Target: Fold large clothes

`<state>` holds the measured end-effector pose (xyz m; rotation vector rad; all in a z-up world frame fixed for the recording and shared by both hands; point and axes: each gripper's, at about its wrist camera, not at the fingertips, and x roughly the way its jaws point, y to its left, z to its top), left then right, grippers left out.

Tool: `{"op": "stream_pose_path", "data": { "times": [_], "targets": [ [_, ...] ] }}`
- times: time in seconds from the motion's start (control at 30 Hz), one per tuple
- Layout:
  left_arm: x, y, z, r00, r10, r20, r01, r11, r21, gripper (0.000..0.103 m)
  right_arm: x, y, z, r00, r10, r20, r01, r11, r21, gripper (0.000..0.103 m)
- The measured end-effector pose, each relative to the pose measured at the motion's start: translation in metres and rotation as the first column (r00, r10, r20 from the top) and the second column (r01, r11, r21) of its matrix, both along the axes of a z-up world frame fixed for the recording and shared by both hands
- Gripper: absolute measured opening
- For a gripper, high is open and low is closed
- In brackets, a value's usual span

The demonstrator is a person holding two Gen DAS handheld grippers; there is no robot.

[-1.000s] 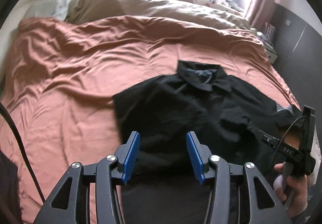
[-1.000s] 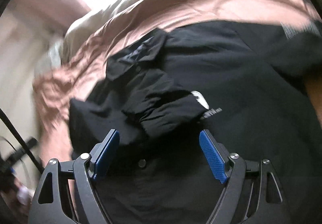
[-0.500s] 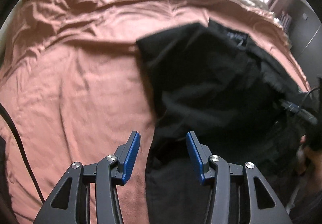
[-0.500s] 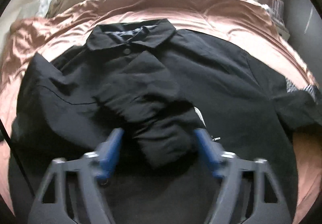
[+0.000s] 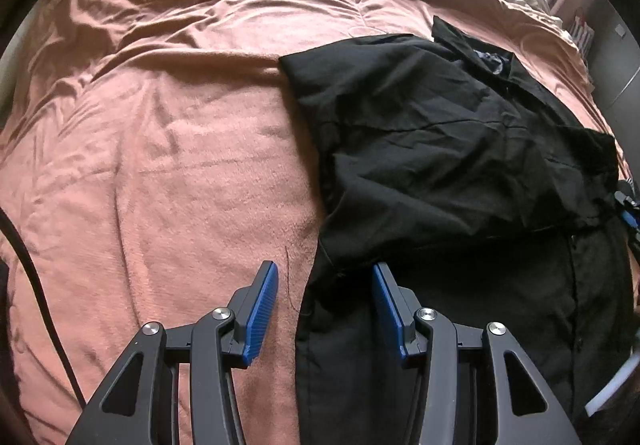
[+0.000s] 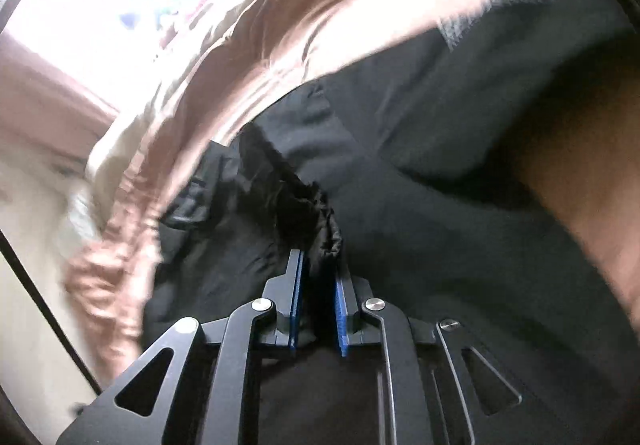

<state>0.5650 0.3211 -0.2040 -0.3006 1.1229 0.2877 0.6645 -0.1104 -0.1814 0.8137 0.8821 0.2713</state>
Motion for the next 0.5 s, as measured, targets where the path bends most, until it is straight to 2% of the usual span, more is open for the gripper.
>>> {"op": "stream_pose_path", "data": {
  "times": [0.07, 0.1, 0.13, 0.17, 0.3, 0.33, 0.37, 0.4, 0.43, 0.5],
  "targets": [
    [0.0, 0.001, 0.0, 1.0, 0.001, 0.001, -0.001, 1.0, 0.001, 0.05, -0.003, -0.007, -0.007, 1.0, -0.01, -0.014, 0.011, 0.997, 0.078, 0.021],
    [0.0, 0.001, -0.001, 1.0, 0.004, 0.002, -0.004, 1.0, -0.004, 0.05, -0.002, -0.01, -0.009, 1.0, -0.017, -0.014, 0.019, 0.995, 0.096, 0.038],
    [0.0, 0.002, -0.002, 1.0, 0.006, 0.004, -0.006, 1.0, -0.007, 0.05, -0.003, -0.01, -0.011, 1.0, -0.025, -0.009, 0.025, 0.994, 0.109, 0.06],
    [0.0, 0.002, -0.003, 1.0, 0.009, 0.005, -0.009, 1.0, -0.011, 0.05, -0.003, -0.011, -0.012, 1.0, -0.029, -0.009, 0.03, 0.993, 0.113, 0.068],
    [0.003, 0.004, -0.006, 1.0, 0.014, 0.007, -0.014, 1.0, -0.011, 0.05, 0.007, -0.005, -0.026, 1.0, -0.015, -0.011, 0.016, 0.993, 0.115, 0.07],
    [0.003, 0.004, -0.007, 1.0, 0.015, 0.008, -0.015, 1.0, -0.01, 0.05, 0.007, -0.004, -0.029, 1.0, -0.016, -0.005, 0.017, 0.994, 0.105, 0.068],
    [0.003, 0.004, -0.007, 1.0, 0.016, 0.008, -0.016, 1.0, -0.009, 0.05, 0.011, -0.005, -0.027, 1.0, -0.023, 0.0, 0.023, 0.995, 0.095, 0.06],
    [0.004, 0.004, -0.007, 1.0, 0.018, 0.009, -0.018, 1.0, -0.007, 0.05, 0.011, -0.006, -0.026, 0.999, -0.034, -0.002, 0.034, 0.997, 0.074, 0.027],
    [0.004, 0.003, -0.007, 1.0, 0.021, 0.01, -0.021, 1.0, -0.009, 0.05, 0.013, -0.008, -0.029, 0.999, -0.041, -0.032, 0.042, 0.998, 0.043, 0.011],
    [0.003, 0.003, -0.007, 1.0, 0.027, 0.013, -0.027, 1.0, -0.013, 0.05, 0.01, -0.015, -0.033, 0.998, -0.054, -0.034, 0.057, 0.994, 0.088, 0.007]
  ]
}}
